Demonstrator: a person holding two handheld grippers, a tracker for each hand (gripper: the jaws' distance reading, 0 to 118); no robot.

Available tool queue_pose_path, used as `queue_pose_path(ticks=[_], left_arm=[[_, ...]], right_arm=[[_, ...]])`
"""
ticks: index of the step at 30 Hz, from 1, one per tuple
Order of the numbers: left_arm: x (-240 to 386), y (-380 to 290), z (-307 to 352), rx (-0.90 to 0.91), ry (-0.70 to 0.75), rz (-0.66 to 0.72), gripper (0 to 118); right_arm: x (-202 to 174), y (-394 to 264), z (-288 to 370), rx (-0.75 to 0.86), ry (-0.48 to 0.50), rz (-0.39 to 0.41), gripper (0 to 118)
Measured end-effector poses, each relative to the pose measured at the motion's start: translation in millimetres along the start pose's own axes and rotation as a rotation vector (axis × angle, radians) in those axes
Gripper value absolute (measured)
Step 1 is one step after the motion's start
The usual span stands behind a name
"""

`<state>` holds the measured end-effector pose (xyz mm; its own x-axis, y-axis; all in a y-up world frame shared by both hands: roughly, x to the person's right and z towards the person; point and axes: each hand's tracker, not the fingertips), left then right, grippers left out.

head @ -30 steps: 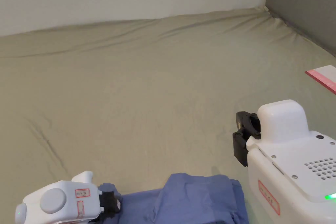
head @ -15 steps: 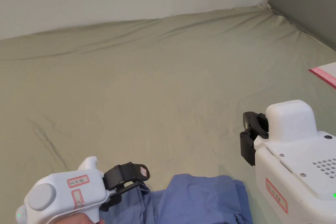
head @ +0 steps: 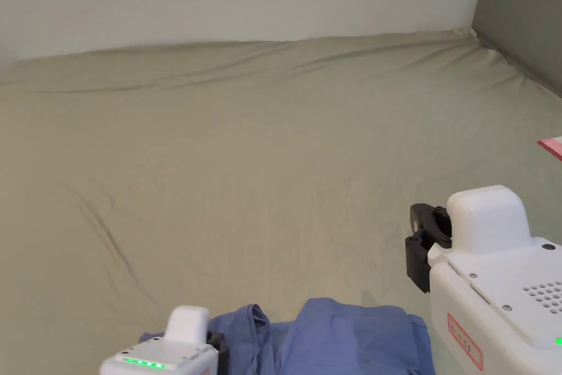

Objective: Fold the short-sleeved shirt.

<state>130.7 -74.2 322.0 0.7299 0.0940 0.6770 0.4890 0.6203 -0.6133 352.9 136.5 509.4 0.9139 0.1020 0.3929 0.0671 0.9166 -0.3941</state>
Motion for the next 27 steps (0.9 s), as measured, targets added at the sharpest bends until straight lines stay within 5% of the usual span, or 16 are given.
queue_pose_path(ticks=[5, 12, 19, 27], left_arm=[[42, -14, -13, 0.011, 0.069, -0.120, 0], [77, -25, -7, 0.033, -0.055, -0.276, 0], [49, -1, 37, 0.124, -0.426, 0.055, 0], [-66, 19, 74, 0.184, -0.455, 0.310, 0]], right_arm=[[1, 0, 5, -0.003, -0.008, 0.005, 2], [2, -2, 0, -0.020, -0.014, -0.001, 2], [-2, 1, 0, -0.017, -0.009, 0.009, 2], [-12, 4, 0, -0.009, 0.013, 0.021, 2]])
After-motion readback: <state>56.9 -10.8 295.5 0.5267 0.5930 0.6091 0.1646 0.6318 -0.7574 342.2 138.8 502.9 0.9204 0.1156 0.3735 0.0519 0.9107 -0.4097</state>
